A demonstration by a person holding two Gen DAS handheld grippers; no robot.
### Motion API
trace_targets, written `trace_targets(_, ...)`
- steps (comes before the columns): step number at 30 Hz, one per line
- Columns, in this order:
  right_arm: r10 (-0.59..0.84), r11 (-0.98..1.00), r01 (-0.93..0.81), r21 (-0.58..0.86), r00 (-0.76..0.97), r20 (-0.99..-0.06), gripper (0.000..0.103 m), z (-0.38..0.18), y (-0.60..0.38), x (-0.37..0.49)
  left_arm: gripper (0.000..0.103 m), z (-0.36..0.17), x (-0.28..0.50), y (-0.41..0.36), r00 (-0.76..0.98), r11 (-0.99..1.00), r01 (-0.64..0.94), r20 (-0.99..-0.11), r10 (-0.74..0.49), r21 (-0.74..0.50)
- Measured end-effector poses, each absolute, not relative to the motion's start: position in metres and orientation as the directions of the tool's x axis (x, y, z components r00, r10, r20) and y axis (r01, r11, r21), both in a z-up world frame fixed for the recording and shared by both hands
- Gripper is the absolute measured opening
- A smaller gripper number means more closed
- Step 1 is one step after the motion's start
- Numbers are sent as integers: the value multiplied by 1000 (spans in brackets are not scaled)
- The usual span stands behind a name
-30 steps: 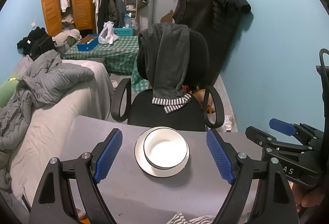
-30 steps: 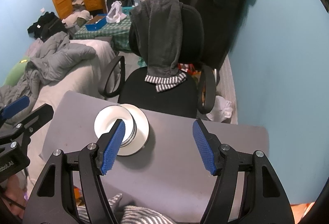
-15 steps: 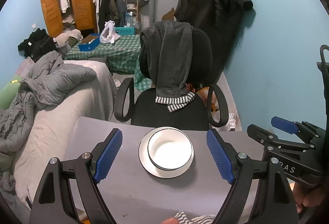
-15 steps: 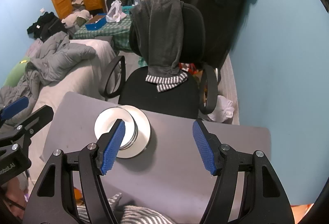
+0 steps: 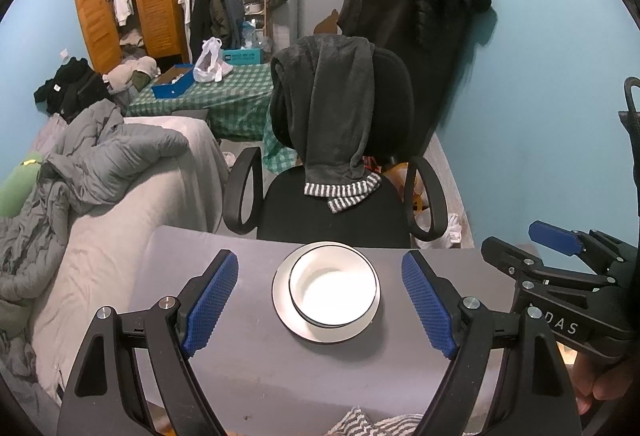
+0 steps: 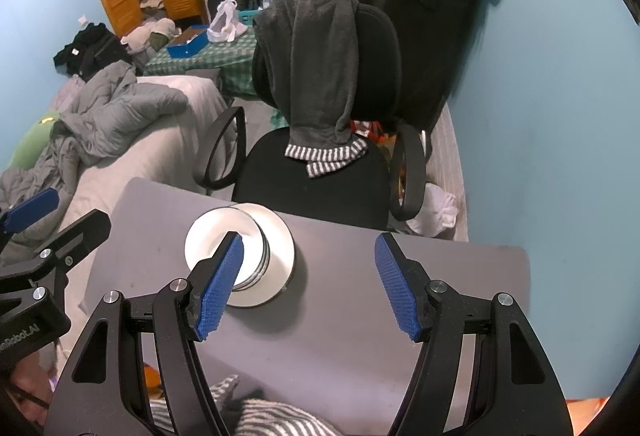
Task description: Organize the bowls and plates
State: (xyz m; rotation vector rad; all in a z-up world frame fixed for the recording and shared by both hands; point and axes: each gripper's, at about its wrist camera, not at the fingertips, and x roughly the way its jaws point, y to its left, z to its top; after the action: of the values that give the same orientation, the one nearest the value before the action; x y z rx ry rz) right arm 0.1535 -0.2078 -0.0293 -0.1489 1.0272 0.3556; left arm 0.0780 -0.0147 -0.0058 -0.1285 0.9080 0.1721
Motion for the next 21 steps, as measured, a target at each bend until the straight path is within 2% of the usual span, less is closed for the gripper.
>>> trace_targets(21,221,932,-361,45,464,-858,67,-33,-205,150,86,-4,70,-8,600,977,-209,-794,97,-39)
